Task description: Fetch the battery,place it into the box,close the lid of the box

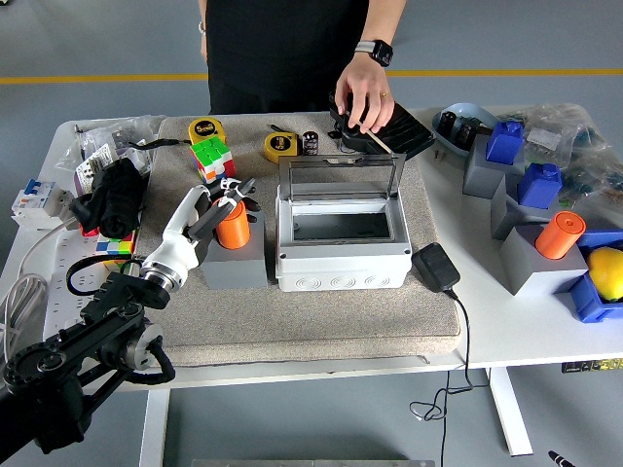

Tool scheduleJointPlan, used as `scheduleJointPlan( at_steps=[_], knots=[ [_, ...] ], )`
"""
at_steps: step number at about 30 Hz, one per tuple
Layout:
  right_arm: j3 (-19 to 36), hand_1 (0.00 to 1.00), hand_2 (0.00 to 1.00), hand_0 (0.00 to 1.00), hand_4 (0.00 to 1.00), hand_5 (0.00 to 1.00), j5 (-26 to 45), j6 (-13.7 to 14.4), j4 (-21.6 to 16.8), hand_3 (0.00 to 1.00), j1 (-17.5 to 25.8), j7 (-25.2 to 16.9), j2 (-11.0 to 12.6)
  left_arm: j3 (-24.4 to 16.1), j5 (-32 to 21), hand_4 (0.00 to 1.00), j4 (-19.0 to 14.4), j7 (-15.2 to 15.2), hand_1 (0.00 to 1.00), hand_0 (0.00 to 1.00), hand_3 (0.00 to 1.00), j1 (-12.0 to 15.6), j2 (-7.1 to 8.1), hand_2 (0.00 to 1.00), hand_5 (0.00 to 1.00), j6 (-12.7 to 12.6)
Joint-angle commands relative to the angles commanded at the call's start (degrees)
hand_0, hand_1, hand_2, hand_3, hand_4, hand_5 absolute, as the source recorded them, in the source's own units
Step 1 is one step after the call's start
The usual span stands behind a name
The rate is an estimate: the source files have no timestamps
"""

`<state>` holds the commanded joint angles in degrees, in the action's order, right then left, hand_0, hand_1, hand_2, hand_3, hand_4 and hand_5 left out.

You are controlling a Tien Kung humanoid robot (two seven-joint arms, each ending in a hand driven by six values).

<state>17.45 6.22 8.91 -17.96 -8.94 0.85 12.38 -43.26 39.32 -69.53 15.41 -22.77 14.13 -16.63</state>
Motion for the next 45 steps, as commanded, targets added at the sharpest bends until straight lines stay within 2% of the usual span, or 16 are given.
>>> scheduleJointPlan(
  at_steps=[3,4,9,10,15,16,21,22,27,28,33,34,39,40,45],
  knots=[
    [0.0,0.638,0.662,0.579,0.939,0.501,0.0,0.0,0.0,0.577,0.0,0.0,0.0,0.1,-0.3,0.998,0.2,0.3,0.478,0.378,0.454,-0.1,-0.1,0.401,0.615,-0.3],
    [0.0,0.638,0.662,0.579,0.939,0.501,0.0,0.0,0.0,0.577,0.0,0.0,0.0,0.1,-0.4,0.998,0.3,0.3,0.438,0.286,0.438,-0.2,-0.15,0.374,0.609,-0.4],
    [0.1,0.638,0.662,0.579,0.939,0.501,0.0,0.0,0.0,0.577,0.0,0.0,0.0,0.4,-1.1,0.998,0.7,0.6,0.438,0.286,0.438,-0.5,-0.24,0.374,0.609,-0.9],
    [0.1,0.638,0.662,0.578,0.938,0.502,0.0,0.0,0.0,0.578,-0.1,0.0,0.0,0.4,-1.2,0.998,0.7,0.6,0.372,0.231,0.408,-0.5,-0.25,0.304,0.606,-0.9],
    [0.2,0.638,0.662,0.578,0.938,0.502,0.0,0.0,0.0,0.578,-0.1,0.0,0.0,0.7,-1.9,0.998,0.9,0.8,0.372,0.231,0.408,-0.7,-0.29,0.304,0.606,-1.0],
    [0.2,0.638,0.662,0.578,0.938,0.502,0.0,0.0,0.0,0.578,-0.1,0.0,0.0,0.7,-2.0,0.998,1.0,0.9,0.334,0.224,0.356,-0.7,-0.3,0.288,0.605,-1.0],
    [0.2,0.638,0.662,0.578,0.938,0.502,0.0,0.0,0.0,0.578,-0.1,0.0,0.1,1.0,-2.4,0.998,1.2,1.0,0.334,0.224,0.356,-0.8,-0.33,0.288,0.605,-1.1],
    [0.2,0.638,0.662,0.578,0.939,0.501,0.0,0.0,0.0,0.578,-0.1,0.0,0.1,1.0,-2.4,0.998,1.2,1.0,0.297,0.213,0.296,-0.8,-0.33,0.277,0.604,-1.1],
    [0.2,0.638,0.662,0.578,0.939,0.501,0.0,0.0,0.0,0.578,-0.1,-0.1,0.1,1.0,-2.5,0.998,1.2,1.1,0.297,0.213,0.296,-0.9,-0.4,0.277,0.604,-1.0],
    [0.2,0.638,0.662,0.579,0.939,0.501,0.0,0.0,0.0,0.578,-0.1,-0.1,0.1,1.0,-2.5,0.998,1.1,1.1,0.254,0.199,0.259,-1.0,-0.42,0.262,0.606,-1.0],
    [0.2,0.638,0.662,0.579,0.939,0.501,0.0,0.0,0.0,0.578,-0.1,-0.1,0.1,1.1,-2.6,0.998,1.0,1.2,0.254,0.199,0.259,-1.0,-0.45,0.262,0.606,-0.8],
    [0.2,0.639,0.662,0.579,0.939,0.501,0.0,0.0,0.0,0.578,-0.1,-0.1,0.1,1.1,-2.7,0.998,1.0,1.1,0.227,0.172,0.239,-1.0,-0.46,0.25,0.606,-0.7],
    [0.1,0.639,0.662,0.579,0.939,0.501,0.0,0.0,0.0,0.578,-0.1,-0.1,0.1,1.3,-2.8,0.998,0.8,1.0,0.227,0.172,0.239,-1.1,-0.55,0.25,0.606,-0.4],
    [0.1,0.639,0.662,0.578,0.939,0.501,0.0,0.0,0.0,0.578,-0.1,-0.1,0.1,1.4,-2.8,0.998,0.8,0.9,0.201,0.128,0.214,-1.1,-0.57,0.236,0.604,-0.4],
    [-0.1,0.639,0.662,0.578,0.939,0.501,0.1,0.0,0.0,0.578,-0.1,-0.1,0.1,1.7,-2.9,0.998,0.8,0.4,0.201,0.128,0.214,-1.1,-0.6,0.236,0.604,0.0]
  ],
)
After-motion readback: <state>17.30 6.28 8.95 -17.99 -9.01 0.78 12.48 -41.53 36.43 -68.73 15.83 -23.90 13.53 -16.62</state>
